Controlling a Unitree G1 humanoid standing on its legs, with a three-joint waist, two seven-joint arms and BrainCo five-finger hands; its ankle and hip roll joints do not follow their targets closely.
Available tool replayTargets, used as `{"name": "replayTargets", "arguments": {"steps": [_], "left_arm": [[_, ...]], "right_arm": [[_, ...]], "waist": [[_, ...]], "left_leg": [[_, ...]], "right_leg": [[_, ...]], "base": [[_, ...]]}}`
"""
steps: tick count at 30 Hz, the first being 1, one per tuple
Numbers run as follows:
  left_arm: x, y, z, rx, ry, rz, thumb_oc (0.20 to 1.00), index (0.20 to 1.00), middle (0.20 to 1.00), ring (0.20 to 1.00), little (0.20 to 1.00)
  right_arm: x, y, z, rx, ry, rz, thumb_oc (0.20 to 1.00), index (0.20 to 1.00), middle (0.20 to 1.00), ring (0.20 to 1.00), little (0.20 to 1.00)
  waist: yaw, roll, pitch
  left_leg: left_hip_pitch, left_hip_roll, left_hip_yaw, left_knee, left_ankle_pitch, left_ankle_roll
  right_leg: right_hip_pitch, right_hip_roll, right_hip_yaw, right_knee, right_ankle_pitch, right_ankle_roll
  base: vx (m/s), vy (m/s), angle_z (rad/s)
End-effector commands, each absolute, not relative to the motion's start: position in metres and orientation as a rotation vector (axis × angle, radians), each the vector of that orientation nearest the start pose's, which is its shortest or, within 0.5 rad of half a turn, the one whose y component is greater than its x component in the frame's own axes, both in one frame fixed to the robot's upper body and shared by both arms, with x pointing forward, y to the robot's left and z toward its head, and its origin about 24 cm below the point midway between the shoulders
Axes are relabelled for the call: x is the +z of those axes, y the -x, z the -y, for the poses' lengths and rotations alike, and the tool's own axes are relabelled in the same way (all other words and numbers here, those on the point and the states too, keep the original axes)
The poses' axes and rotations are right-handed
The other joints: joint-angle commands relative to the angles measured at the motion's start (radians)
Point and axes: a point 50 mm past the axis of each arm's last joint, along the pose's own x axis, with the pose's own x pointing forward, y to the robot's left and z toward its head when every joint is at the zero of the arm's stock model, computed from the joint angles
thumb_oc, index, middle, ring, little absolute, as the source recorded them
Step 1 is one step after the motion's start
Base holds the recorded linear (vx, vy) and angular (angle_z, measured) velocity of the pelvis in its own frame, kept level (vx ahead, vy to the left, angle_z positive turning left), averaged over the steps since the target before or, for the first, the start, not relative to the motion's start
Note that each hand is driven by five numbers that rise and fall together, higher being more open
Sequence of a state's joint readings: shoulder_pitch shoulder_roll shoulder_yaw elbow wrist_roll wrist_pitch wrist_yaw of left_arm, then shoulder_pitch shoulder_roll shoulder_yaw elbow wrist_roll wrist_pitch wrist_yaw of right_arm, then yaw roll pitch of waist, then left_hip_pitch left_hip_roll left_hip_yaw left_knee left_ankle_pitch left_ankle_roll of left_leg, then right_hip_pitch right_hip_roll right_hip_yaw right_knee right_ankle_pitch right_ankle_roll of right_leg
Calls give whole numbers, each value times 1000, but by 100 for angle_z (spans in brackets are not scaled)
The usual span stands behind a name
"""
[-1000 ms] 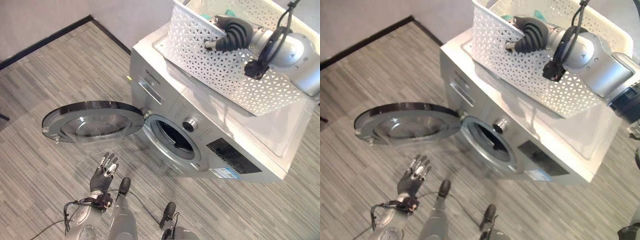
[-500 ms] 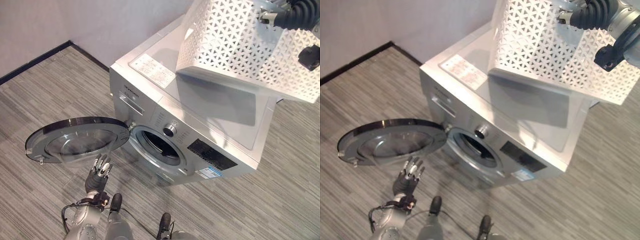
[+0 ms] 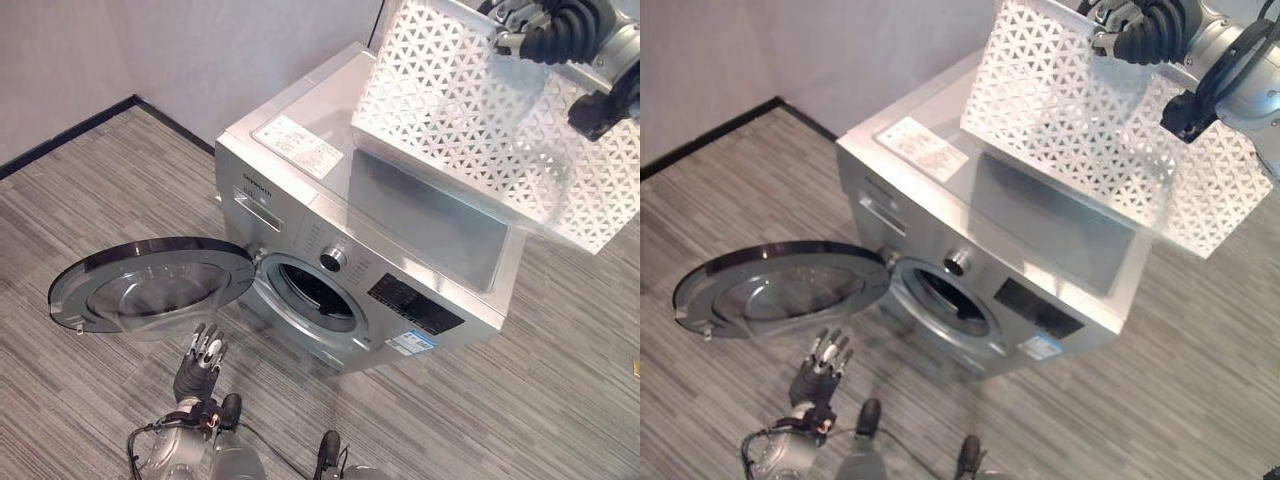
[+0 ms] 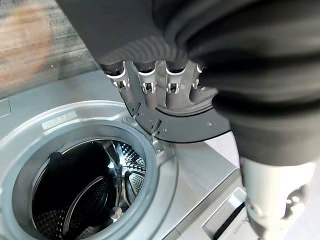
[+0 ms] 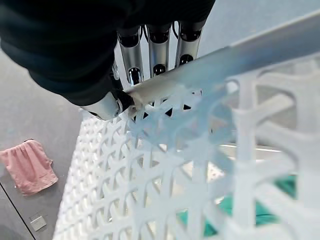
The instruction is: Grab the laundry basket,head to the washer,open it,put in the laundry and shut it.
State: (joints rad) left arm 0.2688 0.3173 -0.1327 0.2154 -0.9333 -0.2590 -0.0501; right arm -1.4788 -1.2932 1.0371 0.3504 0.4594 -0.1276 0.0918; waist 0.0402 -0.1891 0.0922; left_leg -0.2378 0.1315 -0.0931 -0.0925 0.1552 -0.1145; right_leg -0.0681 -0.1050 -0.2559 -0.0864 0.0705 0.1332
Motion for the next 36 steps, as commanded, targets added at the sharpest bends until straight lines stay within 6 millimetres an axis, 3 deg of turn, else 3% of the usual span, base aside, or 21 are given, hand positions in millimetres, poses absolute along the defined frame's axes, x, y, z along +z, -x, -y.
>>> {"name": "replayTargets", "arguments": {"steps": [1, 4, 5, 6, 7, 8, 9, 10, 11, 14, 19, 24, 25, 27, 28, 29, 32, 33, 36], "left_arm": [[-12, -189, -227, 131, 511, -103, 1000, 1000, 1000, 1000, 1000], [-12, -190, -226, 132, 513, -104, 1000, 1000, 1000, 1000, 1000], [-12, -190, -224, 130, 517, -106, 1000, 1000, 1000, 1000, 1000], [-12, -190, -220, 117, 523, -111, 1000, 1000, 1000, 1000, 1000], [-12, -190, -221, 116, 520, -112, 1000, 1000, 1000, 1000, 1000], [-12, -190, -218, 104, 522, -114, 1000, 1000, 1000, 1000, 1000], [-11, -191, -216, 90, 515, -120, 1000, 1000, 1000, 1000, 1000], [-11, -191, -216, 90, 514, -121, 1000, 1000, 1000, 1000, 1000], [-11, -191, -214, 75, 502, -131, 1000, 1000, 1000, 1000, 1000], [-12, -192, -212, 57, 481, -143, 1000, 1000, 1000, 1000, 1000], [-13, -192, -212, 62, 465, -155, 1000, 1000, 1000, 1000, 1000], [-14, -189, -217, 91, 470, -155, 1000, 1000, 1000, 1000, 1000], [-14, -189, -218, 97, 467, -154, 1000, 1000, 1000, 1000, 1000], [-14, -188, -221, 105, 462, -155, 1000, 1000, 1000, 1000, 1000], [-13, -188, -223, 111, 461, -153, 1000, 1000, 1000, 1000, 1000], [-13, -187, -224, 116, 461, -151, 1000, 1000, 1000, 1000, 1000], [-13, -186, -224, 108, 465, -151, 1000, 1000, 1000, 1000, 1000], [-13, -186, -224, 101, 464, -150, 1000, 1000, 1000, 1000, 1000], [-14, -185, -224, 98, 470, -153, 1000, 1000, 1000, 1000, 1000]], "right_arm": [[404, -312, 235, 75, 1058, 649, 200, 200, 200, 200, 200], [382, -312, 221, 177, 1042, 649, 200, 200, 200, 200, 200], [369, -312, 212, 242, 1035, 639, 200, 200, 200, 200, 200], [343, -312, 196, 359, 998, 610, 200, 200, 200, 200, 200], [342, -312, 197, 358, 995, 609, 200, 200, 200, 200, 200], [328, -313, 189, 418, 963, 586, 200, 200, 200, 200, 200], [303, -315, 174, 516, 897, 542, 200, 200, 200, 200, 200], [302, -315, 174, 516, 896, 542, 200, 200, 200, 200, 200], [278, -321, 164, 584, 824, 476, 200, 200, 200, 200, 200], [246, -333, 153, 631, 759, 370, 200, 200, 200, 200, 200], [226, -345, 156, 596, 745, 290, 200, 200, 200, 200, 200], [234, -350, 176, 488, 757, 297, 200, 200, 200, 200, 200], [241, -351, 180, 456, 764, 314, 385, 385, 385, 385, 385], [258, -352, 186, 407, 802, 356, 680, 680, 680, 680, 680], [270, -352, 189, 374, 835, 379, 915, 915, 915, 915, 915], [296, -350, 195, 319, 892, 438, 1000, 1000, 1000, 1000, 1000], [328, -350, 206, 226, 954, 483, 1000, 1000, 1000, 1000, 1000], [352, -350, 213, 158, 963, 520, 1000, 1000, 1000, 1000, 1000], [372, -348, 217, 117, 968, 554, 1000, 1000, 1000, 1000, 1000]], "waist": [[9, -44, -5], [6, -41, -2], [5, -35, 1], [6, -28, 4], [8, -31, 4], [11, -26, 8], [19, -21, 15], [19, -21, 15], [28, -14, 22], [45, -6, 34], [54, 4, 41], [55, 11, 42], [54, 13, 42], [52, 14, 41], [50, 13, 41], [43, 11, 38], [37, 5, 33], [34, -1, 30], [31, -8, 27]], "left_leg": [[71, 62, 33, 5, -94, 2], [71, 62, 36, 5, -95, 3], [72, 62, 37, 5, -96, 4], [72, 62, 38, 5, -96, 6], [72, 62, 38, 5, -96, 6], [72, 61, 39, 5, -95, 7], [72, 60, 40, 5, -94, 9], [73, 60, 41, 5, -94, 9], [71, 58, 38, 5, -93, 11], [66, 55, 31, 5, -90, 12], [56, 50, 26, 5, -87, 13], [48, 42, 25, 5, -88, 14], [47, 41, 25, 5, -88, 14], [48, 40, 29, 5, -90, 14], [48, 40, 32, 5, -91, 14], [50, 38, 34, 5, -95, 15], [54, 39, 39, 5, -98, 16], [60, 41, 43, 5, -100, 15], [63, 42, 46, 5, -103, 14]], "right_leg": [[77, -57, 49, 7, -70, 41], [73, -60, 53, 11, -71, 41], [71, -61, 54, 13, -73, 40], [71, -61, 56, 14, -76, 39], [71, -61, 56, 14, -76, 39], [71, -62, 55, 14, -76, 38], [71, -63, 55, 14, -78, 37], [71, -63, 55, 14, -78, 37], [70, -63, 54, 14, -79, 36], [69, -65, 50, 11, -80, 34], [69, -68, 42, 6, -80, 34], [67, -74, 39, 4, -75, 37], [66, -75, 39, 4, -74, 37], [65, -77, 40, 2, -71, 39], [65, -78, 40, 2, -70, 39], [63, -80, 45, 1, -67, 41], [63, -82, 50, 0, -65, 42], [64, -81, 52, 0, -64, 42], [64, -79, 54, 0, -64, 43]], "base": [[0, 0, 0], [0, 0, 0], [0, 0, 0], [3, 6, -6], [3, 3, -9], [-3, -1, -11], [-3, -1, -7], [-4, 0, -5], [-3, -1, -4], [-6, -1, -4], [1, 0, 1], [1, 4, 3], [0, 0, 0], [0, 0, 0], [0, 0, 0], [0, 0, 0], [0, 0, 0], [0, 0, 0], [6, -2, -1]]}}
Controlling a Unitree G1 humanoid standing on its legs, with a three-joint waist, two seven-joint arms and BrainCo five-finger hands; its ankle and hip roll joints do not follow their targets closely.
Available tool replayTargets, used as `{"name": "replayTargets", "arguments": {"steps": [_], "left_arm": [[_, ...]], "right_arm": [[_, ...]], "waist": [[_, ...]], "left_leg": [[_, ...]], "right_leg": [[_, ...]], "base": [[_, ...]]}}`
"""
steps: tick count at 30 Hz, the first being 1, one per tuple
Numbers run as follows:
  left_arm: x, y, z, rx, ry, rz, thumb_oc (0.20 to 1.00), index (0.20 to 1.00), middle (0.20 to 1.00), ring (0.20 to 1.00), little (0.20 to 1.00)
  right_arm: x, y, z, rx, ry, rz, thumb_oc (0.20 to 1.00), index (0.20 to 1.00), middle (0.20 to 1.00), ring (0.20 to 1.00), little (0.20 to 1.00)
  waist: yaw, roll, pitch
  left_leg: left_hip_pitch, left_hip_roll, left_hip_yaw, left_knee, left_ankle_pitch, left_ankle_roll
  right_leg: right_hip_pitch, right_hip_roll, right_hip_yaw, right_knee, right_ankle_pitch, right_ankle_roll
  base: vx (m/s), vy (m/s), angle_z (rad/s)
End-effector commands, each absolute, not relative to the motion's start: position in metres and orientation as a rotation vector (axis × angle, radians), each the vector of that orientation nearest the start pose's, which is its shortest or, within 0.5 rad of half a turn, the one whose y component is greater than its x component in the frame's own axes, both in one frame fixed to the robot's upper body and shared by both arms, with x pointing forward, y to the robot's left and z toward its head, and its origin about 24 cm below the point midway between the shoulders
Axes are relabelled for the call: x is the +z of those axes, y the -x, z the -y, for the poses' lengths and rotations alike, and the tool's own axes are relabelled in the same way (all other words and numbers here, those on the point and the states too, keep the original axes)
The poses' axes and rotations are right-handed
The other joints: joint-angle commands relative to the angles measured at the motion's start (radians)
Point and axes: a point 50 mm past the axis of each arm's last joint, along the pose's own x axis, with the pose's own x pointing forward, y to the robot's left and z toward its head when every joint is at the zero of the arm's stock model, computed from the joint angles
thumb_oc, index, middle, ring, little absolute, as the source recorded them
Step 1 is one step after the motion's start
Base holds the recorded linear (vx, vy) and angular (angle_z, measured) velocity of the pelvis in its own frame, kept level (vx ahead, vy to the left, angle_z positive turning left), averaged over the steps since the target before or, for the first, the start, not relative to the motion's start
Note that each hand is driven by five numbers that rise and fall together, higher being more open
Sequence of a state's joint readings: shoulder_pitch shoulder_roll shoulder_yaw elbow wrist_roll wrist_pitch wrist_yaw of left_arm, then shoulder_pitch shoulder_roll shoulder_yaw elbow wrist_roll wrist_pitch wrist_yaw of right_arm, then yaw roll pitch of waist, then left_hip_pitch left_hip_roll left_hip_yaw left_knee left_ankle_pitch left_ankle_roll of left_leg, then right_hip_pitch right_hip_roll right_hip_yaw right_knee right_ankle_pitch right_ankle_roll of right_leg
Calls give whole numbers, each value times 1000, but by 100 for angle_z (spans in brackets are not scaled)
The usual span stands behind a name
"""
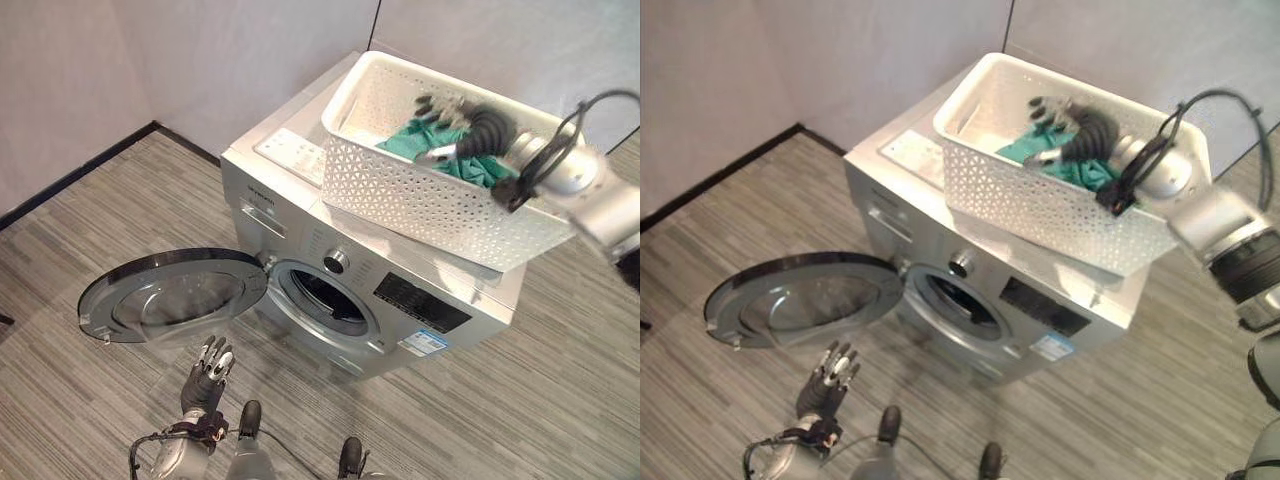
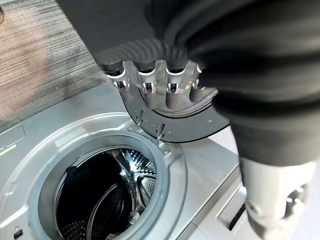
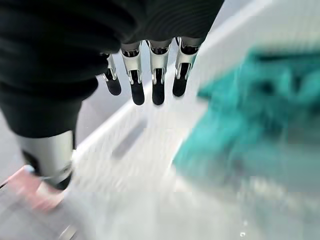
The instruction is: Grab the laundry basket,head to the washer,open it,put in the laundry and shut it.
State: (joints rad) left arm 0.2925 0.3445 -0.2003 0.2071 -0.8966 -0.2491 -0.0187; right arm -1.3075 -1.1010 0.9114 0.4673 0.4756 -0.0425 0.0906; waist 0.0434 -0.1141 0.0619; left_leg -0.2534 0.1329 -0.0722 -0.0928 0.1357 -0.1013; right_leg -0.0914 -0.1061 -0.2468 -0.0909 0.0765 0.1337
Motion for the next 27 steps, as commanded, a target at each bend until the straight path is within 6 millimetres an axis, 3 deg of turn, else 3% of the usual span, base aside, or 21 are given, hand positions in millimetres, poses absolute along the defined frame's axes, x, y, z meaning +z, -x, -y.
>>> {"name": "replayTargets", "arguments": {"steps": [1, 6, 17, 20, 27], "left_arm": [[-16, -184, -225, 98, 472, -161, 1000, 1000, 1000, 1000, 1000], [-16, -183, -225, 83, 473, -164, 1000, 1000, 1000, 1000, 1000], [-7, -185, -230, 53, 440, -148, 1000, 1000, 1000, 1000, 1000], [-7, -185, -232, 52, 431, -149, 1000, 1000, 1000, 1000, 1000], [-7, -187, -232, 46, 425, -154, 1000, 1000, 1000, 1000, 1000]], "right_arm": [[385, -345, 219, 94, 975, 569, 1000, 1000, 1000, 1000, 1000], [401, -348, 227, 38, 928, 568, 1000, 1000, 1000, 1000, 1000], [391, -374, 245, -74, 1066, 327, 1000, 1000, 1000, 1000, 1000], [389, -378, 240, -68, 1108, 299, 1000, 1000, 1000, 1000, 1000], [384, -382, 202, 62, 1154, 348, 1000, 1000, 1000, 1000, 1000]], "waist": [[25, -93, 52], [29, -105, 49], [74, -113, 96], [82, -116, 106], [95, -124, 128]], "left_leg": [[82, 44, 27, 6, -85, 0], [91, 52, 29, 6, -85, -1], [44, 58, 4, 6, -63, -7], [27, 58, -2, 6, -58, -7], [-6, 60, -6, 6, -50, -10]], "right_leg": [[89, -76, 48, 5, -70, 43], [94, -69, 54, 6, -72, 41], [72, -53, 40, 5, -78, 33], [62, -48, 36, 4, -78, 32], [34, -44, 41, 4, -72, 29]], "base": [[16, -8, -4], [10, -5, -4], [-9, -13, 3], [-15, -14, 2], [-7, -6, 5]]}}
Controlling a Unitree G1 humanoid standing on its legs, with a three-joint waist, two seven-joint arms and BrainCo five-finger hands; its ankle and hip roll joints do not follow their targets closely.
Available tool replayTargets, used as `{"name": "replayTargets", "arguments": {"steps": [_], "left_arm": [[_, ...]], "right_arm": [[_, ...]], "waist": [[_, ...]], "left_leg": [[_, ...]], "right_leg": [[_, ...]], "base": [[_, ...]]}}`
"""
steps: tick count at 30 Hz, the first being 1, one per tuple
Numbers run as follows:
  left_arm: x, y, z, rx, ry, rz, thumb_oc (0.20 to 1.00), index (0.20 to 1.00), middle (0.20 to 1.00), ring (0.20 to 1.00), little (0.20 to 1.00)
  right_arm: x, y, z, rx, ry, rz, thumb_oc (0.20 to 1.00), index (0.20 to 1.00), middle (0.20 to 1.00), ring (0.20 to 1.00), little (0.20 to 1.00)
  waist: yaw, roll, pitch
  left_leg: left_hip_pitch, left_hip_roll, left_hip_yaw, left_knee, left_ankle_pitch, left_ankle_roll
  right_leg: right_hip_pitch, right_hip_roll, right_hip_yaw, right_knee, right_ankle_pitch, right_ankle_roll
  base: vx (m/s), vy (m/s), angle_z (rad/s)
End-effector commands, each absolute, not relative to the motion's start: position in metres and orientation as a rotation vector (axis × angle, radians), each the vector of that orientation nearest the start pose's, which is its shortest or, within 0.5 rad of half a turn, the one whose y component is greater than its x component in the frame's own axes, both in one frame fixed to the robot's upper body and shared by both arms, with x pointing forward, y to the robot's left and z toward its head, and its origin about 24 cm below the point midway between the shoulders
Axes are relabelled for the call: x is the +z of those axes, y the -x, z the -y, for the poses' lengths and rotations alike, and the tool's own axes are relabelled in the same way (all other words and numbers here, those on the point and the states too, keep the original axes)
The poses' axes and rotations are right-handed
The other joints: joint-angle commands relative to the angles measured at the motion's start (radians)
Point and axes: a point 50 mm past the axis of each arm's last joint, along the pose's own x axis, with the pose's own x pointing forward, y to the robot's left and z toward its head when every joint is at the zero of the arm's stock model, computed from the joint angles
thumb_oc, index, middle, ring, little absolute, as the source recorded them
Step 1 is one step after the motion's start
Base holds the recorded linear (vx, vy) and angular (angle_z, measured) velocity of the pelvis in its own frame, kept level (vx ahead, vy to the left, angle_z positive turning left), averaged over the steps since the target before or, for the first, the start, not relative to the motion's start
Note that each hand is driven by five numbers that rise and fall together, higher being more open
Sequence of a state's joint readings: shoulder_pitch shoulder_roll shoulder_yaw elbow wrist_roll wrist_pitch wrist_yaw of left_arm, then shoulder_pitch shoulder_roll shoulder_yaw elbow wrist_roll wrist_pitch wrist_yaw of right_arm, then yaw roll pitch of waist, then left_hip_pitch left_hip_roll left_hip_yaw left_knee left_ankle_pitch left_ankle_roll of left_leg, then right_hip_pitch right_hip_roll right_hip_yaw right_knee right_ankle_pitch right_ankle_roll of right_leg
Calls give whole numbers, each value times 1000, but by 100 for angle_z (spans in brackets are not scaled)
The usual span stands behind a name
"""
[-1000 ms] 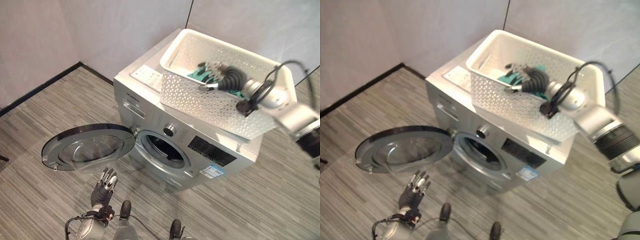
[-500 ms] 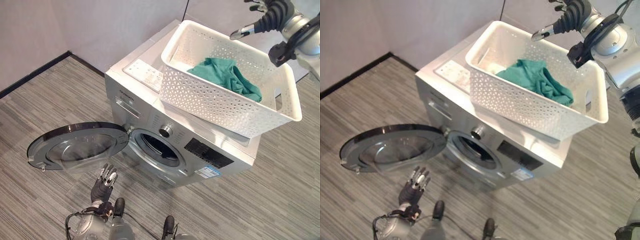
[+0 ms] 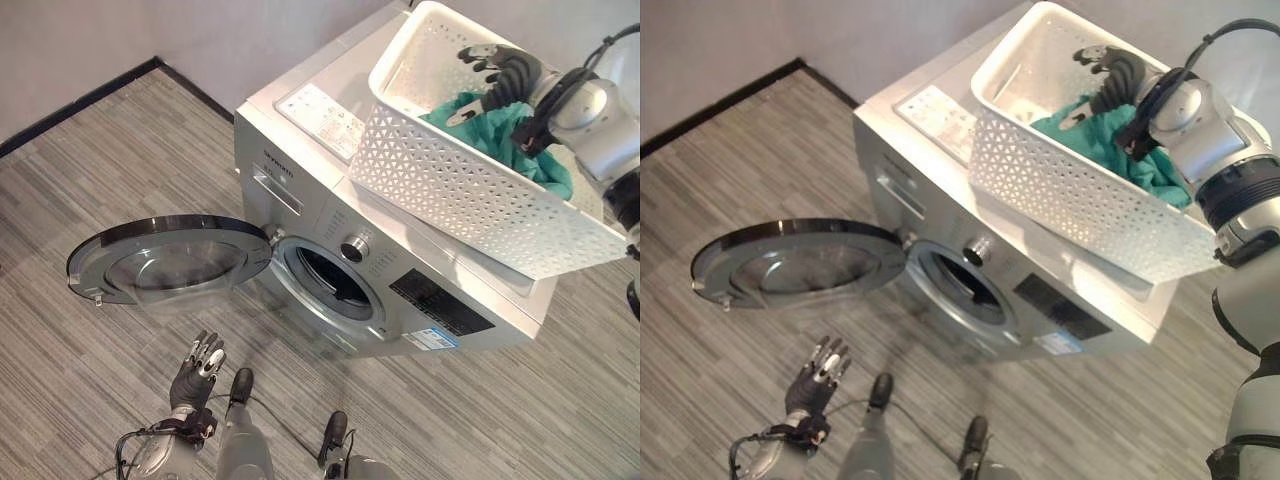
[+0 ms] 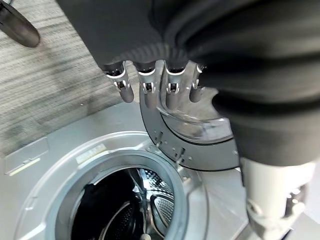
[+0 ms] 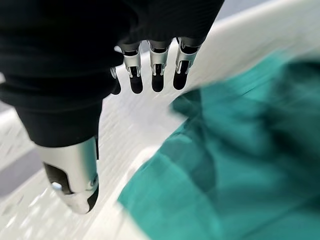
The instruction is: Grab the laundry basket,head to the washer,open it,put in the laundry and shut it.
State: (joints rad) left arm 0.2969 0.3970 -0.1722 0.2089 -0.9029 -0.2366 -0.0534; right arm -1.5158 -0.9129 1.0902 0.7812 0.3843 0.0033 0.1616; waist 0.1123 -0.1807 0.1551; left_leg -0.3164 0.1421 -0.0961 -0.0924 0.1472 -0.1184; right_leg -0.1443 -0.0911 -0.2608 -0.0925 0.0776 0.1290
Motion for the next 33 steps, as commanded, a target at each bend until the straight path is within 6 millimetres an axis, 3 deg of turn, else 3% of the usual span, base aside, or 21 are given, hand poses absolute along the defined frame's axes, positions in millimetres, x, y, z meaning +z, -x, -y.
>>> {"name": "replayTargets", "arguments": {"steps": [1, 7, 13, 19, 27, 33], "left_arm": [[-7, -187, -231, 43, 425, -155, 1000, 1000, 1000, 1000, 1000], [-5, -191, -231, 40, 419, -147, 1000, 1000, 1000, 1000, 1000], [-3, -194, -230, 27, 408, -146, 1000, 1000, 1000, 1000, 1000], [-2, -195, -227, 19, 416, -148, 1000, 1000, 1000, 1000, 1000], [0, -199, -222, 1, 430, -128, 1000, 1000, 1000, 1000, 1000], [4, -198, -220, -23, 428, -110, 1000, 1000, 1000, 1000, 1000]], "right_arm": [[383, -383, 198, 77, 1152, 355, 1000, 1000, 1000, 1000, 1000], [379, -390, 181, 104, 1140, 362, 1000, 1000, 1000, 1000, 1000], [366, -398, 199, 47, 1195, 242, 1000, 1000, 1000, 1000, 1000], [353, -397, 204, 93, 1315, 163, 1000, 1000, 1000, 1000, 1000], [362, -382, 217, 113, 1372, 166, 1000, 1000, 1000, 1000, 1000], [357, -384, 206, 169, 1366, 171, 1000, 1000, 1000, 1000, 1000]], "waist": [[28, -59, 37], [48, -63, 48], [62, -61, 57], [58, -66, 64], [34, -78, 69], [29, -78, 71]], "left_leg": [[54, 50, 19, 5, -60, 8], [35, 44, 12, 5, -57, 10], [10, 34, -8, 5, -53, 11], [9, 29, -11, 5, -58, 12], [24, 36, 4, 5, -65, 9], [50, 50, 30, 5, -74, 10]], "right_leg": [[83, -58, 55, 5, -73, 34], [73, -59, 49, 5, -73, 35], [67, -59, 39, 5, -73, 33], [69, -58, 34, 5, -74, 34], [65, -63, 46, 5, -65, 38], [60, -63, 69, 6, -61, 40]], "base": [[7, -3, -4], [19, -4, 0], [26, -5, 6], [13, -1, 13], [0, 0, -1], [3, -1, -18]]}}
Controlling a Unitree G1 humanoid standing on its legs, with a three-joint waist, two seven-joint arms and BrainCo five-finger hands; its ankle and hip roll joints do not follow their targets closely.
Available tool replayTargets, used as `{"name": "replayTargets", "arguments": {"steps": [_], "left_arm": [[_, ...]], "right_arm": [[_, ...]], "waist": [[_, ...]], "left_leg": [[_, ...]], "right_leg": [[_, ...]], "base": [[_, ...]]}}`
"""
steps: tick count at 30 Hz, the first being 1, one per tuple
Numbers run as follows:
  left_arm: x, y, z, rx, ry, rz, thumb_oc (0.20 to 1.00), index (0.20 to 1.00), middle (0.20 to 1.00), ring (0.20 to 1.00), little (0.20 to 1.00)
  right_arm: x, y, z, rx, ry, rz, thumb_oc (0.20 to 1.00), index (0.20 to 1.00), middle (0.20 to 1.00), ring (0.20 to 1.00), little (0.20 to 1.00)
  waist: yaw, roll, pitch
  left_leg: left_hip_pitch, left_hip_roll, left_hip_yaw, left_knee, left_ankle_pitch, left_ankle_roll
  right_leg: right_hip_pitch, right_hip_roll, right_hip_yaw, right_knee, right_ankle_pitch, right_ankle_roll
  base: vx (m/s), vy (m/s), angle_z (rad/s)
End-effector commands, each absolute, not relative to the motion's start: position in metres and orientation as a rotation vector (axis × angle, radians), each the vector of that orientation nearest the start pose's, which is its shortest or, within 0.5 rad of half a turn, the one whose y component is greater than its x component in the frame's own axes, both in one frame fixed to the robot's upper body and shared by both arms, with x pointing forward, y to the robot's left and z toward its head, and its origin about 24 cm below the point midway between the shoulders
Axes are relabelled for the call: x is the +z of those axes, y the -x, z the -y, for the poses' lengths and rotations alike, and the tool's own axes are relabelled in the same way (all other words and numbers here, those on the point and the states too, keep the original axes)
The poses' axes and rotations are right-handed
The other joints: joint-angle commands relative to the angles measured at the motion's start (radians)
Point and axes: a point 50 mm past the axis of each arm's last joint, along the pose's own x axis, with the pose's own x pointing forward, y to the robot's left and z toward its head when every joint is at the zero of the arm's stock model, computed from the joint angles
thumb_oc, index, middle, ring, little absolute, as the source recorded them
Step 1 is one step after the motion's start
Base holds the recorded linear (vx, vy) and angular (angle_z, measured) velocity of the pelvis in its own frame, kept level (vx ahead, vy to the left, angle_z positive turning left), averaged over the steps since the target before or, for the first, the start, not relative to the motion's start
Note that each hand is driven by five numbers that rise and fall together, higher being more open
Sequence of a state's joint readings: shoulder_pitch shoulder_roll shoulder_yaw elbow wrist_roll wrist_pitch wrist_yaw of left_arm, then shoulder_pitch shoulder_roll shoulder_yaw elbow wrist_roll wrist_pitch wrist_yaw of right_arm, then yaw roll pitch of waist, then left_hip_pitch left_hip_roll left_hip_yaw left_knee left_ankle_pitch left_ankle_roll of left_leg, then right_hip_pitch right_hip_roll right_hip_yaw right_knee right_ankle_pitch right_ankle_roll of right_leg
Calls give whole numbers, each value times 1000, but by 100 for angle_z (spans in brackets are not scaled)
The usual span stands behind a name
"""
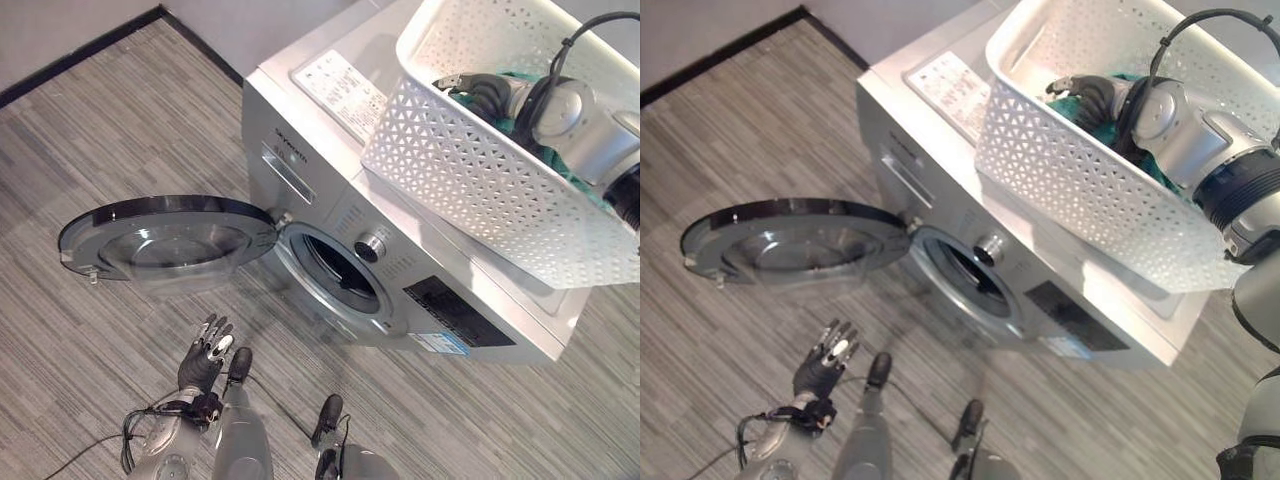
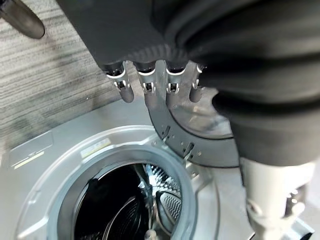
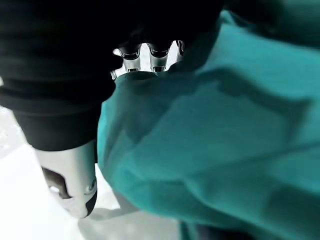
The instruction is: Grab the laundry basket,head to the washer,open it,put in the laundry and shut it.
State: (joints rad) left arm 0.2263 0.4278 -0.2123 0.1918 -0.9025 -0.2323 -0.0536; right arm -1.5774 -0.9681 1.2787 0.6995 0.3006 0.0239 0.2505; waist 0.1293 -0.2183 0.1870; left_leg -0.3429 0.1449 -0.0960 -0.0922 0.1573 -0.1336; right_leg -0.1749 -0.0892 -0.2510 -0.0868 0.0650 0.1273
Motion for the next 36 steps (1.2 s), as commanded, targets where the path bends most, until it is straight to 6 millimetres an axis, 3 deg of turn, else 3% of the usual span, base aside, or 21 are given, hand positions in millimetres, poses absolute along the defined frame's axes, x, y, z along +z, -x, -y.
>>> {"name": "replayTargets", "arguments": {"steps": [1, 2, 19, 20, 21, 22, 23, 28, 36], "left_arm": [[4, -198, -220, -23, 428, -110, 1000, 1000, 1000, 1000, 1000], [6, -198, -221, -28, 420, -104, 1000, 1000, 1000, 1000, 1000], [5, -195, -211, -101, 408, -109, 1000, 1000, 1000, 1000, 1000], [6, -195, -209, -111, 408, -107, 1000, 1000, 1000, 1000, 1000], [5, -195, -208, -117, 412, -109, 1000, 1000, 1000, 1000, 1000], [5, -196, -207, -121, 411, -109, 1000, 1000, 1000, 1000, 1000], [6, -196, -207, -124, 411, -108, 1000, 1000, 1000, 1000, 1000], [5, -197, -205, -119, 419, -113, 1000, 1000, 1000, 1000, 1000], [3, -197, -208, -80, 426, -117, 1000, 1000, 1000, 1000, 1000]], "right_arm": [[357, -384, 206, 169, 1366, 171, 1000, 1000, 1000, 1000, 1000], [352, -384, 199, 214, 1344, 178, 1000, 1000, 1000, 1000, 1000], [276, -386, 202, 444, 1212, -23, 1000, 1000, 1000, 1000, 1000], [268, -384, 199, 483, 1204, -40, 950, 950, 950, 950, 950], [265, -384, 198, 495, 1196, -46, 639, 639, 639, 639, 639], [263, -384, 198, 496, 1184, -50, 445, 445, 445, 445, 445], [262, -385, 198, 496, 1183, -51, 200, 200, 200, 200, 200], [260, -386, 193, 503, 1180, -30, 200, 200, 200, 200, 200], [275, -391, 188, 424, 1179, 62, 200, 200, 200, 200, 200]], "waist": [[12, -41, 39], [15, -39, 42], [52, 3, 77], [52, 6, 79], [53, 7, 79], [53, 9, 80], [54, 9, 81], [53, 10, 81], [43, 7, 78]], "left_leg": [[76, 47, 30, 5, -84, 25], [74, 50, 33, 5, -82, 24], [20, 28, 15, 5, -72, 29], [18, 25, 15, 5, -73, 30], [19, 24, 15, 5, -73, 31], [20, 23, 16, 5, -74, 31], [22, 23, 16, 5, -74, 32], [23, 22, 16, 5, -76, 34], [29, 23, 18, 5, -79, 35]], "right_leg": [[91, -65, 60, 0, -48, 41], [84, -64, 64, -1, -48, 42], [49, -75, 57, -1, -53, 48], [50, -78, 55, -1, -53, 49], [51, -79, 55, -1, -52, 49], [51, -80, 55, -1, -52, 50], [52, -81, 54, -1, -52, 50], [52, -83, 54, -1, -51, 50], [54, -83, 56, -1, -49, 50]], "base": [[8, -24, -23], [-1, -22, -11], [1, -5, -2], [0, 0, 0], [0, 0, 0], [0, 0, 0], [0, 0, 0], [0, 0, 0], [0, 0, 0]]}}
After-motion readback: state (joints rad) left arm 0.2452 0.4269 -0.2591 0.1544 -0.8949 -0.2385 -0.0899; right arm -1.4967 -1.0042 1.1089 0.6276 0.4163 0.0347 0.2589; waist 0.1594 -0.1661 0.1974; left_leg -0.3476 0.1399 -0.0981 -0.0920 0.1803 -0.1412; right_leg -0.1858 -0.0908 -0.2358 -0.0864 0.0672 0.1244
